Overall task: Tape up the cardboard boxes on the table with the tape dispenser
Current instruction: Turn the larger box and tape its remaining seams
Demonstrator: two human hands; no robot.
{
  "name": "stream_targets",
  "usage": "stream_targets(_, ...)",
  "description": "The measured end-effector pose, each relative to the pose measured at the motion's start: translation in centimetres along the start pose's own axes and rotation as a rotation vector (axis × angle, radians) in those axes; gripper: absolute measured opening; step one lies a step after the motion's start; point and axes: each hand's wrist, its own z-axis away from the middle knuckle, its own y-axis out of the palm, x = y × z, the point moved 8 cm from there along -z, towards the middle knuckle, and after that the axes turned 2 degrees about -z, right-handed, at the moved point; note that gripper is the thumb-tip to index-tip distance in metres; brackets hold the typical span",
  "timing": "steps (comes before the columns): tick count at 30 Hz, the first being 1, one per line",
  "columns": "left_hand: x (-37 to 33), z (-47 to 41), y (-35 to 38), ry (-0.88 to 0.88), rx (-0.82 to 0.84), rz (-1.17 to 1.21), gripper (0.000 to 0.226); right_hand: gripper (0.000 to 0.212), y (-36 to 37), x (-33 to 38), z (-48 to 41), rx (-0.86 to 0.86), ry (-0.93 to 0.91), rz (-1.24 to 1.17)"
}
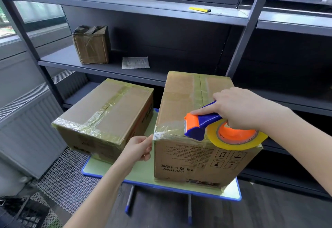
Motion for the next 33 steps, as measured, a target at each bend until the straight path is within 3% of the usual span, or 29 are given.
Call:
stream_targets(5, 0.6, -0.2, 0.4, -0.151, 0.057, 0.103, 0.038, 0.078, 0.1, -0.2, -0.3, 0.009, -0.008, -0.027)
stream_targets(9, 0.4, 0.0, -1.1, -0.173, -0.017, -0.270, 0.040, 0.077, 0.3, -0.2, -0.3, 0.034, -0.024, -0.029)
stream_targets(10, 0.0, 0.0, -1.7, -0.099, -0.114, -0.377, 0.034, 0.076, 0.3, -0.3, -0.3, 0.040, -0.027, -0.030)
stream_targets(12, -2.5, 0.9, -2.0, 0.272, -0.335, -0.461, 0.010, 0.077, 0.3, -0.3, -0.3, 0.042, -0.031, -0.043)
stream_targets(13, -4.0, 2.2, -1.3, 0.489, -0.404, -0.488, 0.022, 0.078, 0.3, -0.2, -0.3, 0.039, -0.035, -0.046)
stream_targets(15, -6.0, 4.1, 1.8, 0.831, -0.367, -0.605, 0.044, 0.077, 0.2, 0.0, -0.4, 0.031, -0.048, -0.039)
stream_targets(16, -6.3, 4.6, 3.6, 0.952, -0.339, -0.712, 0.045, 0.076, 0.2, 0.0, -0.5, 0.029, -0.051, -0.039)
stream_targets(18, -6.1, 4.8, 6.1, 1.067, -0.338, -0.878, 0.042, 0.074, 0.1, -0.1, -0.4, 0.027, -0.049, -0.052)
stream_targets(23, -6.1, 3.2, 5.4, 1.131, -0.437, -0.955, 0.033, 0.072, 0.0, 0.4, -0.8, 0.021, -0.016, -0.038)
stream_targets(29, -7.3, 0.2, 2.2, 1.010, -0.376, -0.929, 0.036, 0.065, -1.1, 1.7, -4.1, -0.021, -0.005, -0.018)
stream_targets(33, -7.3, 0.3, 2.2, 1.006, -0.369, -0.912, 0.035, 0.072, -0.8, 0.0, -4.4, 0.040, -0.002, -0.110)
